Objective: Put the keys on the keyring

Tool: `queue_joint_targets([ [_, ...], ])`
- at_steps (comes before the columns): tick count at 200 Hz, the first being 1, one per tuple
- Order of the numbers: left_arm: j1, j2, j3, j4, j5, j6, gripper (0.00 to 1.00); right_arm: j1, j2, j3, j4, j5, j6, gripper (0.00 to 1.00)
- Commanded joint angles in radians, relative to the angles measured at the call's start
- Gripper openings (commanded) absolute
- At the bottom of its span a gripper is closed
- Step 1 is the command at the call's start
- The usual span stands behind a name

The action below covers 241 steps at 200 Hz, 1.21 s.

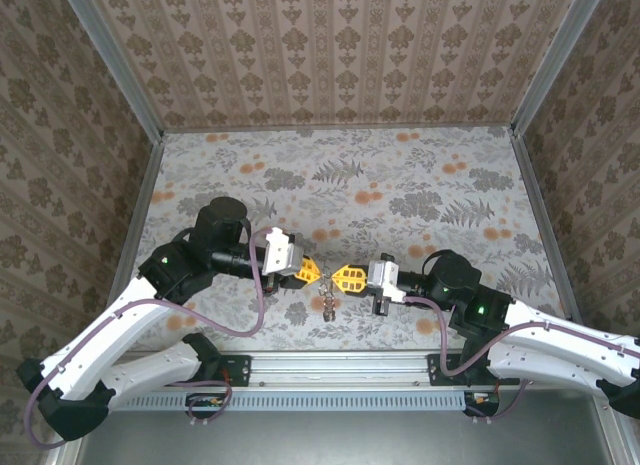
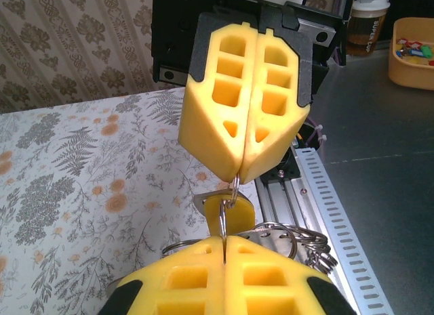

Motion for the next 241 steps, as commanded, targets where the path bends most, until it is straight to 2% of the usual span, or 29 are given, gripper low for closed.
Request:
queue_joint_targets([
  [1,0.004,-0.01,0.031,-0.002,0.044,0.014,0.0,0.006,-0.008,0.014,0.034,0.03,-0.024,0.0],
  [241,0.015,-0.043,0.031,0.013,0.113,0.01,0.0,-0.014,0.032,0.009,0.062,0.016,-0.018,0.0],
])
